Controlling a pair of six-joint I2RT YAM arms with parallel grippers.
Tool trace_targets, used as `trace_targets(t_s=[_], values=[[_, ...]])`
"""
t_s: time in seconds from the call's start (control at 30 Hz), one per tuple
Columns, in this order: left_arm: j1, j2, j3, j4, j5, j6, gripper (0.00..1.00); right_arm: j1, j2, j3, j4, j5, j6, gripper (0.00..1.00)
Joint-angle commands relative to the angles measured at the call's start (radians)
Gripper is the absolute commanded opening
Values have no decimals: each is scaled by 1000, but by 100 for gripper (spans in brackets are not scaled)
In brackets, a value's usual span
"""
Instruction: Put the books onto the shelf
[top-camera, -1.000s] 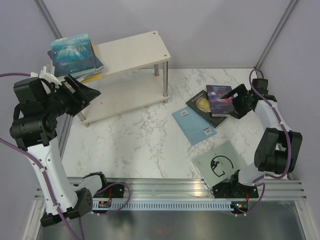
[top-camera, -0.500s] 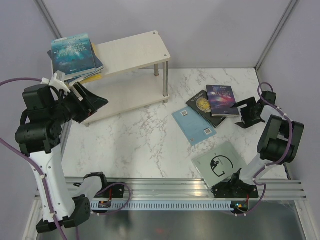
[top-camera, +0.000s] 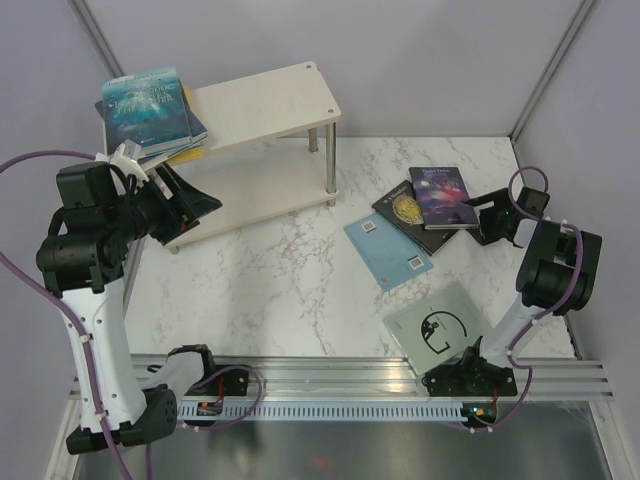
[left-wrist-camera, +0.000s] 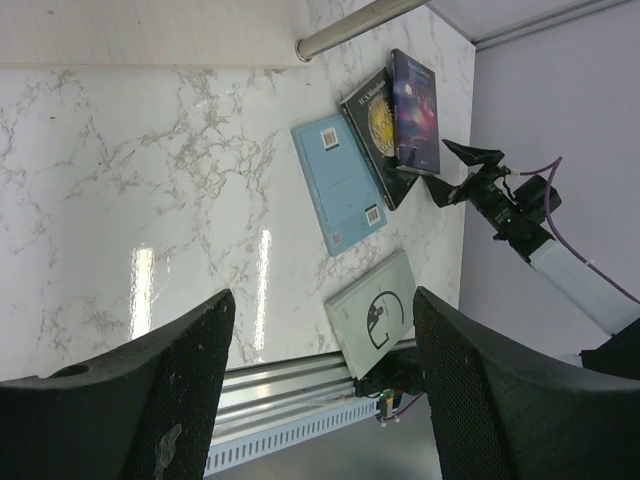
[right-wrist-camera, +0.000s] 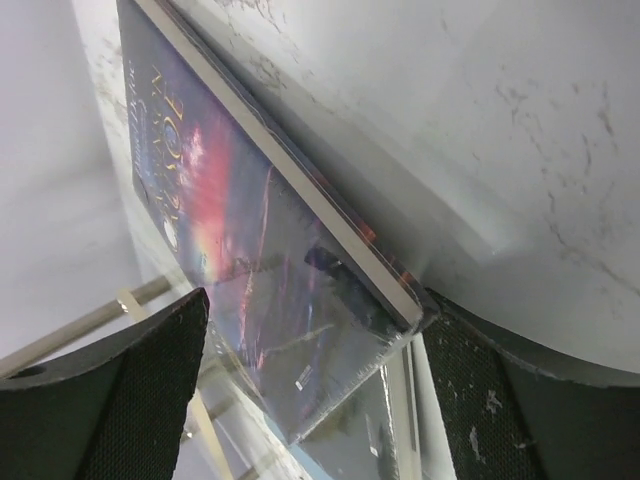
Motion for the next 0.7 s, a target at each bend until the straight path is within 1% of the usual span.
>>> trace_targets(t_s=[0.0,0.03,0.07,0.1,0.13,0.17,0.2,0.27,0.3,0.33,0.47,0.57,0.63,0.67], values=[[-10,10,-1,-11,-24,42,75,-4,101,-88,115,98,16,88],[-11,14,-4,-11,-25,42,75,-4,106,-97,135,91,20,84],[-11,20,-2,-11,-25,44,75,-4,111,-108,188,83,27,77],[-16,23,-4,-11,-28,44,75,-6,118,-116,210,78,30,62],[-17,25,-5,-11,-32,44,75,-4,123,-127,227,72,31,50],[-19,26,-5,-11,-35,45,75,-4,134,-131,256,60,30,43],[-24,28,-8,-11,-36,47,75,-4,140,-131,264,54,27,29],[-30,29,-13,-12,-41,50,75,-4,149,-134,293,34,14,14],[-33,28,-15,-11,-44,50,75,-4,148,-131,296,32,11,2],[-34,29,-18,-14,-44,50,75,-4,141,-131,293,29,5,0],[-40,28,-24,-12,-42,48,75,-4,70,-122,259,26,-26,0],[-42,22,-30,-12,-44,42,75,-6,-54,-93,191,29,-39,0],[-42,14,-35,-6,-47,38,75,-3,-117,-79,164,28,-12,0],[-44,10,-38,-3,-48,32,75,-1,-183,-75,140,29,0,0]])
